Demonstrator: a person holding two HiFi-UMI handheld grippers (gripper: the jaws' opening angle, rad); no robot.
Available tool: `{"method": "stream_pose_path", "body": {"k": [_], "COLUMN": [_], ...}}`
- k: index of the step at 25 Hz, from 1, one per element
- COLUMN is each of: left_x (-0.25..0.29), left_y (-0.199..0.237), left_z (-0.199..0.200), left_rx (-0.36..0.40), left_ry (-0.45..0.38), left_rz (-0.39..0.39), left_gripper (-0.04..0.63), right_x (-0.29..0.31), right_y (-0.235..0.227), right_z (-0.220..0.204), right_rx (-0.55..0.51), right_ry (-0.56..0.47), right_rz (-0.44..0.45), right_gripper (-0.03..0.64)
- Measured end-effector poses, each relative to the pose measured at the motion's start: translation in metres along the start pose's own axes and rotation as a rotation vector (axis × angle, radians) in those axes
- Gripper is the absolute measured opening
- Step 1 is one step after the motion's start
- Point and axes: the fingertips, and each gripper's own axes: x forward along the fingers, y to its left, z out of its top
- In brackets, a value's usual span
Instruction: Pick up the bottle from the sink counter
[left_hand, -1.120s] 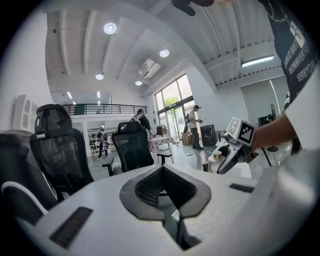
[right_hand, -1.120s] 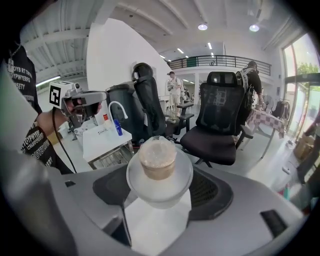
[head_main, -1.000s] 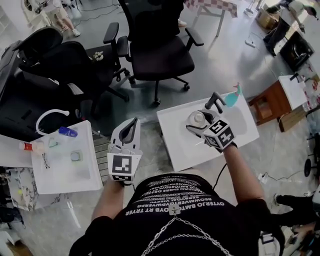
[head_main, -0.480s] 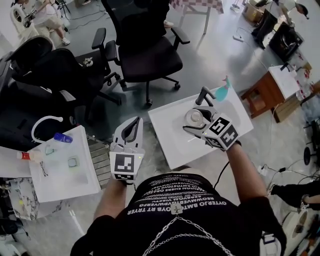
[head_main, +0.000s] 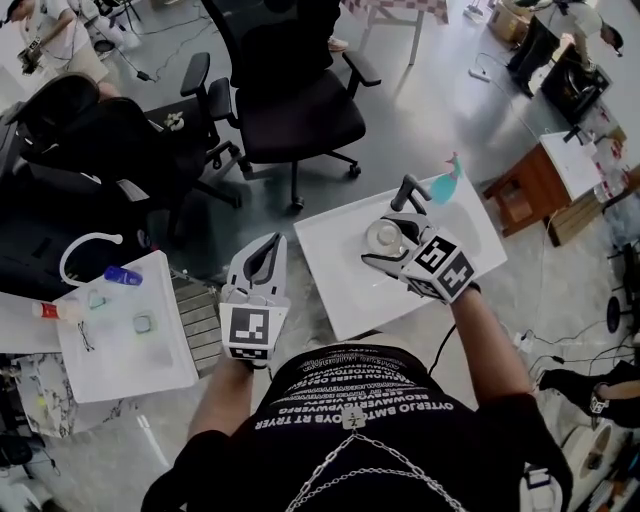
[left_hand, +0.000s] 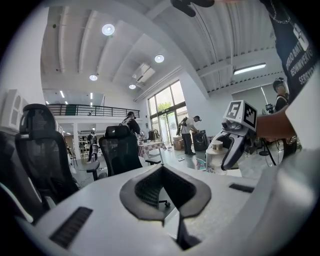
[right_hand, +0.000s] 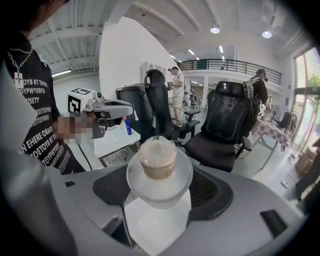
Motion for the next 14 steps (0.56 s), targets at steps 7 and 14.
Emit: {"method": "stream_pose_path", "body": {"k": [7, 14], "left_x": [0.019, 0.053], "left_y": [0.002, -0.002], "left_z": [-0.01, -0.012], "left_rx": [-0.024, -0.037], "left_ry": [0.016, 0.006], "left_rz": [0.009, 0.0], "left_gripper": [0.005, 0.005], "right_x": [0.012, 0.024], "right_y": [-0.012, -0.036], "right_z": [-0.006, -0.008], "right_rx": [-0.011, -0.023], "right_ry": [0.024, 0.029], "right_rz": [0.023, 0.029], "right_gripper": [0.331, 0.331]}}
